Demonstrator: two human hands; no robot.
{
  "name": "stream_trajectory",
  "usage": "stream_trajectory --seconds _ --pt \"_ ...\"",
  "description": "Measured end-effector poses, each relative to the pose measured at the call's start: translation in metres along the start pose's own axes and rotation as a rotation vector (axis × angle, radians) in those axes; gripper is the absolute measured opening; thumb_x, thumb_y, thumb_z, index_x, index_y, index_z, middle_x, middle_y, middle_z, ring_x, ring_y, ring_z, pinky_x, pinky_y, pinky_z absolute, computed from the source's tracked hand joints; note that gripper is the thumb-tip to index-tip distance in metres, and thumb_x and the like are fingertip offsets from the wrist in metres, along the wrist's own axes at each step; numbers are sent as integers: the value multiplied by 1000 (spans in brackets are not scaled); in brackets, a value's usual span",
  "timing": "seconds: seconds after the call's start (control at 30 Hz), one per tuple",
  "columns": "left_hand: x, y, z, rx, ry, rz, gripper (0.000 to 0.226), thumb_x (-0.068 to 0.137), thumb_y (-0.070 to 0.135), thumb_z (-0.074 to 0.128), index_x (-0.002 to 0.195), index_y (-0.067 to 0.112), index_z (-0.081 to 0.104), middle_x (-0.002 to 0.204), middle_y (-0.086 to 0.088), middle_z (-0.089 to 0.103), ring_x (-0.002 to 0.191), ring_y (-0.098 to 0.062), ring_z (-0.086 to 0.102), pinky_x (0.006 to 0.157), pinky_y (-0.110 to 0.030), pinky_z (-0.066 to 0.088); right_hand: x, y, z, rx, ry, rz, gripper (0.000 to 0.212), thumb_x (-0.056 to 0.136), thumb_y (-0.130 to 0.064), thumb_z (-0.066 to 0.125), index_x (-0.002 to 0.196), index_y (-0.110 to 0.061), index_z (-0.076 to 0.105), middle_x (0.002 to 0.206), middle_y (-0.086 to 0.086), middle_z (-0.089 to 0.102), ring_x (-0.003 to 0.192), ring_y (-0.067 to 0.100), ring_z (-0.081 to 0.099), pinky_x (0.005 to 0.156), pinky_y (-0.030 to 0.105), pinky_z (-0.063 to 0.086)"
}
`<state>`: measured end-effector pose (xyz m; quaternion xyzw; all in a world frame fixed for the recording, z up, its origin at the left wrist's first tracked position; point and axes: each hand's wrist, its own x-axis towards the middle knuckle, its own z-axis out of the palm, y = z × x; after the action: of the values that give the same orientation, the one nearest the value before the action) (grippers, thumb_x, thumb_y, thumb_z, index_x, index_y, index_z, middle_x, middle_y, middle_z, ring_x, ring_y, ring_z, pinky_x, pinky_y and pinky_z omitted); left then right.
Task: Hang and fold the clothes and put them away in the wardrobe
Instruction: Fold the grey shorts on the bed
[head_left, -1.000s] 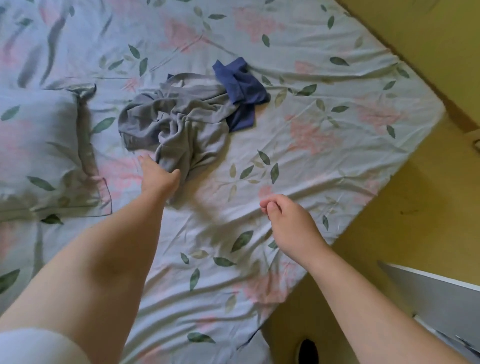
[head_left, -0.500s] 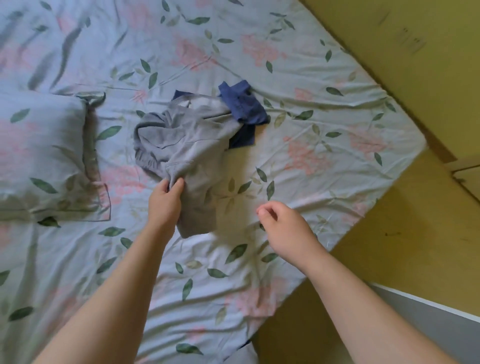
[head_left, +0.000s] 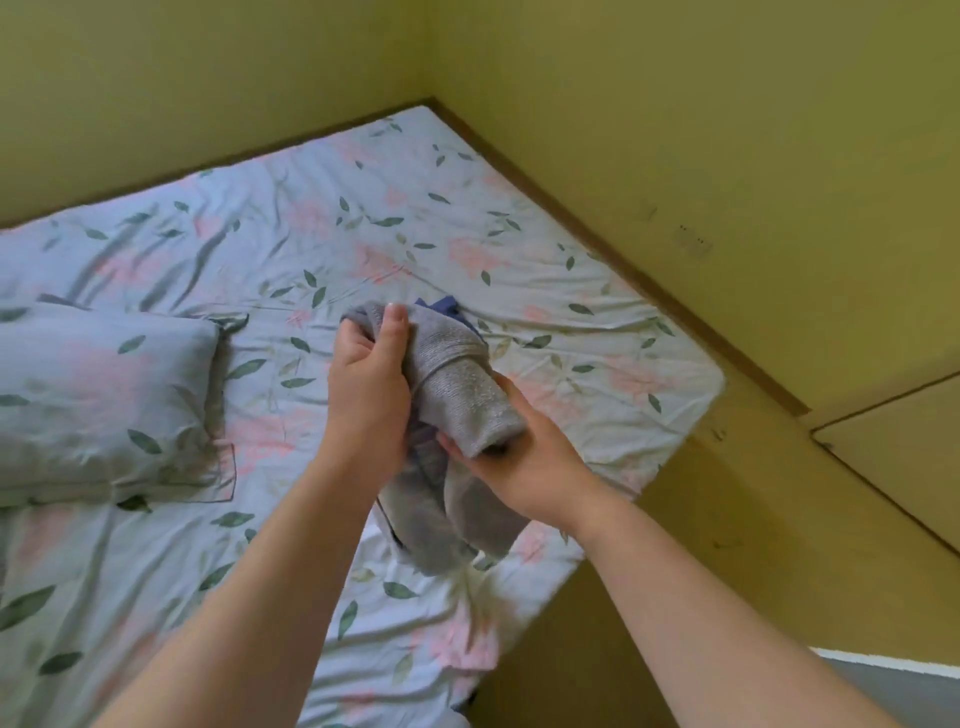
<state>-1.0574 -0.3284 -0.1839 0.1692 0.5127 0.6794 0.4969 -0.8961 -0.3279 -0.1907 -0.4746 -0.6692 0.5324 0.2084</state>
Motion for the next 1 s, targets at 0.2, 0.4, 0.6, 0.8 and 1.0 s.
stream_trajectory --seconds 0.2,0.4,0.6,0.8,1.0 --pt "-73 60 67 154 -279 153 56 82 32 77 126 5 54 117 -18 69 104 -30 71 76 -40 59 -59 -56 -60 -119 260 -122 24 98 -40 58 122 -36 60 100 -22 68 91 -13 61 68 8 46" --pt "-127 95 126 266 -572 336 58 80 7 73 134 9 54 109 -15 68 91 -17 68 73 -23 55 -115 -102 -120 -100 434 -218 27 101 -46 52 119 -31 67 105 -11 73 97 5 68 82 32 57" --pt "-154 83 149 473 -902 387 82 63 17 75 139 38 54 135 10 62 125 1 55 88 -19 53 -155 -123 -160 -39 614 -213 50 90 -71 47 101 -30 72 94 -8 76 90 12 71 86 43 57" --pt "-150 56 177 714 -927 364 92 59 81 76 137 38 54 130 15 65 122 -3 60 103 -41 53 -187 -131 -189 -16 718 -174 72 88 -77 45 93 -11 73 87 9 76 86 31 73 82 54 58" --pt "-156 21 201 767 -1098 326 80 64 85 69 123 33 61 121 14 70 115 -4 65 101 -40 54 -215 -135 -229 231 827 -192 65 89 -74 49 98 -15 75 94 7 78 92 26 75 90 53 59"
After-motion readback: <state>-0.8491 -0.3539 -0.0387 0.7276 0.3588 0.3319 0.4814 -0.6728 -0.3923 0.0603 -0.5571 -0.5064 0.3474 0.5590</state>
